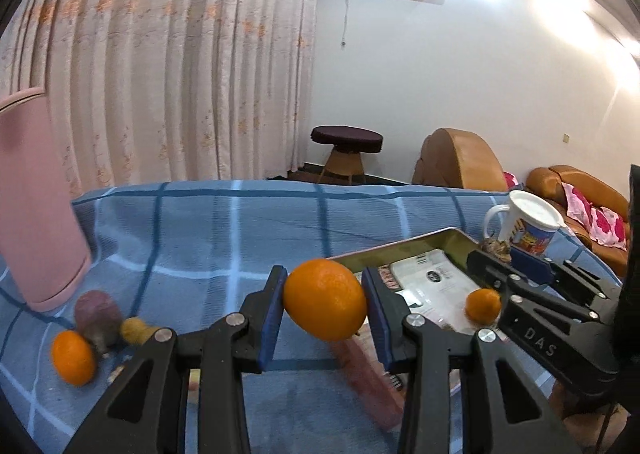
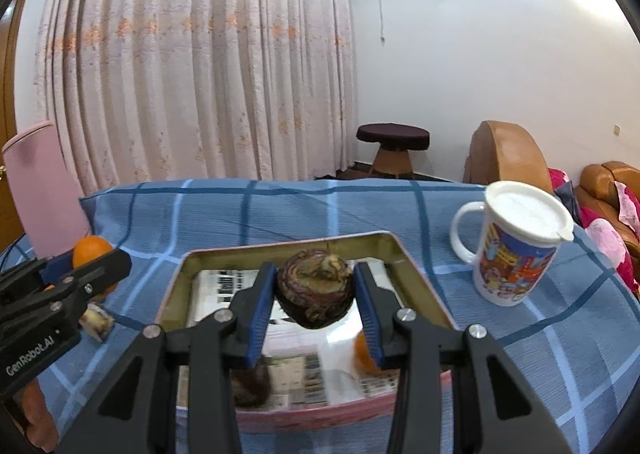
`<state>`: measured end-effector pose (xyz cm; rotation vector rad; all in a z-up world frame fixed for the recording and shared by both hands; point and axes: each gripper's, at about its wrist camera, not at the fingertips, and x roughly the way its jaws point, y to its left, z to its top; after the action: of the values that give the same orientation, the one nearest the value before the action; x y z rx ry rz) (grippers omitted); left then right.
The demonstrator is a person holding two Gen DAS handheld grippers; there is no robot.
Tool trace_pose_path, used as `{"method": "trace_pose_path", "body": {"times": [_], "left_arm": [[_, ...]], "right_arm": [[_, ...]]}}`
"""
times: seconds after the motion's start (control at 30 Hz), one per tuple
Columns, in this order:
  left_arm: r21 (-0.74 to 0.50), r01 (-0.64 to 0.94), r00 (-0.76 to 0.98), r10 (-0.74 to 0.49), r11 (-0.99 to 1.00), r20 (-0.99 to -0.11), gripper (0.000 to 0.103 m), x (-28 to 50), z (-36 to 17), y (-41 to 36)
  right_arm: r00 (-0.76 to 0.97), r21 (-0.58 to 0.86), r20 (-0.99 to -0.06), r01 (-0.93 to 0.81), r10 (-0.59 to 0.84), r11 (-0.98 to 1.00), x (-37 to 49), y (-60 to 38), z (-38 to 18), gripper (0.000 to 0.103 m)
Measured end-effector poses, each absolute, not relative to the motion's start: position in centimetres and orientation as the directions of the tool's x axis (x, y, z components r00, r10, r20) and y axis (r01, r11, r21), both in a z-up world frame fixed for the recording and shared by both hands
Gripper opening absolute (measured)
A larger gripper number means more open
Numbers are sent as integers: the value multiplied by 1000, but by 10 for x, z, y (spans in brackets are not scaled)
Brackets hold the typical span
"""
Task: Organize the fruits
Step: 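Carry both fruits over the pink tin box and open both tools inside it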
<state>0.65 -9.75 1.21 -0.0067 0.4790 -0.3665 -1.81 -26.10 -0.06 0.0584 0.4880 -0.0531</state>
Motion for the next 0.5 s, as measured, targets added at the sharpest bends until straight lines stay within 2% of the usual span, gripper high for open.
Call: {"method": "trace_pose_path", "body": {"times": [0.5], "left_arm": [[-84,386,780,-374,919,-502,41,27,4,-155]], "right_arm": [[835,70,-549,78,-26,994,3,-290,-15,43]]}}
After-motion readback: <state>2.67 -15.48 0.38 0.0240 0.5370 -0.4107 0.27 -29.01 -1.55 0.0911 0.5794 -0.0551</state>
